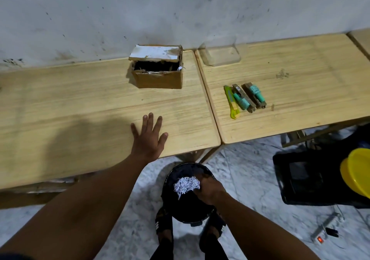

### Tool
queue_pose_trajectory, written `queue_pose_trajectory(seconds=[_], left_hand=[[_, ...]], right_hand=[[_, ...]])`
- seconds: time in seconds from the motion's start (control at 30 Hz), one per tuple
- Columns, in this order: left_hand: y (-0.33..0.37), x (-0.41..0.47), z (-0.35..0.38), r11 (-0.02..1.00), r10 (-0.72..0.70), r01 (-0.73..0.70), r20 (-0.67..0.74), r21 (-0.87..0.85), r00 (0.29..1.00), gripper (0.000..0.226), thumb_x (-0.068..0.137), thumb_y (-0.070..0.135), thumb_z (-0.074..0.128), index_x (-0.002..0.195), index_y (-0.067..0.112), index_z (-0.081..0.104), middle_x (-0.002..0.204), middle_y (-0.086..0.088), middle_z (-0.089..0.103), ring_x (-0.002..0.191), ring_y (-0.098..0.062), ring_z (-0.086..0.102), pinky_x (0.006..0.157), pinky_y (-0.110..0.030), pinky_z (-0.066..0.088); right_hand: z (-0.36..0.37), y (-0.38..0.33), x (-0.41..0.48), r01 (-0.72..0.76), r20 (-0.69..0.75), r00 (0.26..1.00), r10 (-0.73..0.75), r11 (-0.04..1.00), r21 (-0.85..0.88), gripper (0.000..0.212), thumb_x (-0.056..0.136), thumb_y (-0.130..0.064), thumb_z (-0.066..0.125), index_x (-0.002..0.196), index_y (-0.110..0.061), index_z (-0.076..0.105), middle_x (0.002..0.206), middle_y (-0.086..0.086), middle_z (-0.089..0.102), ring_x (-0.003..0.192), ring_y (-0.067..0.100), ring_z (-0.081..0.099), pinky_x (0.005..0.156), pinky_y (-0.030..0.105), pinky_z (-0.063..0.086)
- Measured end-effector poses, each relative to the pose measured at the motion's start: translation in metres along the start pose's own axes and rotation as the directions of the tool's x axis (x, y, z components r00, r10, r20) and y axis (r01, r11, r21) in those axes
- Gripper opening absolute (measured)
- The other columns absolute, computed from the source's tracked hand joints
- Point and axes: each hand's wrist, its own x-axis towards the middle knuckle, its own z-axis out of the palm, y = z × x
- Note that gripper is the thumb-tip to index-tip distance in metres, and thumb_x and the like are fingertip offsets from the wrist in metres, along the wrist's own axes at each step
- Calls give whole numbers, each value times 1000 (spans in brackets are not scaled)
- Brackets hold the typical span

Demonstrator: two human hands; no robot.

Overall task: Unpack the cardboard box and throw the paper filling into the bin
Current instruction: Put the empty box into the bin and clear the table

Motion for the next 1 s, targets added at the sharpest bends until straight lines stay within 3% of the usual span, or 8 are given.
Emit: queue_pose_trajectory(seconds=[0.17, 0.27, 0.37, 0.43, 0.5, 0.57, 0.73, 1.0], left_hand=[[2, -5, -24, 997, -78, 78, 119, 4, 990, 63, 102, 53, 19, 157, 26, 5, 165, -5, -5, 151, -24, -13, 116, -62, -7], [2, 2, -49, 990, -138, 139, 131, 0, 982, 63, 101, 55, 20, 156, 28, 8, 165, -4, 2, 151, -25, -8, 117, -61, 3], [7, 10, -85, 984, -169, 174, 147, -22, 975, 63, 100, 54, 27, 156, 28, 11, 165, -2, 5, 152, -25, -5, 117, -58, 12], [9, 17, -111, 982, -176, 185, 168, -39, 970, 64, 101, 53, 30, 156, 28, 10, 165, -2, 5, 151, -25, -5, 117, -56, 15], [10, 29, -137, 981, -184, 191, 146, -32, 972, 64, 100, 52, 32, 156, 26, 13, 164, -2, 10, 151, -25, 0, 115, -55, 20], [6, 40, -155, 975, -215, 218, 85, -32, 973, 63, 99, 52, 33, 154, 24, 19, 161, -2, 19, 149, -24, 8, 112, -52, 27], [-11, 61, -176, 942, -297, 295, 14, -158, 955, 63, 97, 51, 40, 152, 26, 23, 151, -3, 37, 142, -25, 26, 105, -50, 37], [-50, 134, -201, 723, -487, 455, 83, -519, 869, 68, 99, 53, 37, 155, 19, 22, 158, -11, 31, 143, -31, 31, 111, -39, 29]], right_hand=[[-45, -18, -14, 47, 93, 995, -42, 998, -49, 57, 93, -42, 55, 146, -24, 44, 136, 11, 58, 123, 31, 55, 91, 35, 48], [-91, -39, -25, 114, 182, 979, -94, 989, -99, 44, 91, -41, 57, 130, -21, 58, 128, 11, 61, 117, 32, 59, 85, 33, 47], [-144, -67, -39, 148, 289, 952, -103, 979, -142, 43, 95, -39, 57, 127, -12, 62, 131, 14, 59, 118, 34, 57, 95, 37, 49], [-181, -84, -45, 113, 289, 954, -77, 987, -111, 38, 95, -31, 59, 126, -9, 63, 129, 12, 61, 116, 32, 61, 93, 37, 52], [-221, -98, -46, 84, 220, 973, -68, 994, -66, 37, 94, -29, 63, 126, -11, 64, 127, 12, 63, 115, 30, 62, 90, 35, 52], [-258, -109, -40, 120, 58, 992, -114, 987, -107, 41, 93, -36, 63, 128, -14, 63, 133, 11, 59, 121, 30, 57, 95, 34, 46], [-301, -112, -10, 87, -272, 959, -85, 996, -2, 47, 90, -43, 62, 132, -23, 56, 128, 9, 63, 121, 26, 56, 99, 37, 46], [-345, -120, 61, 70, -494, 867, 64, 966, 248, 58, 94, -62, 41, 136, -23, 48, 114, 9, 68, 111, 30, 61, 87, 39, 50]])
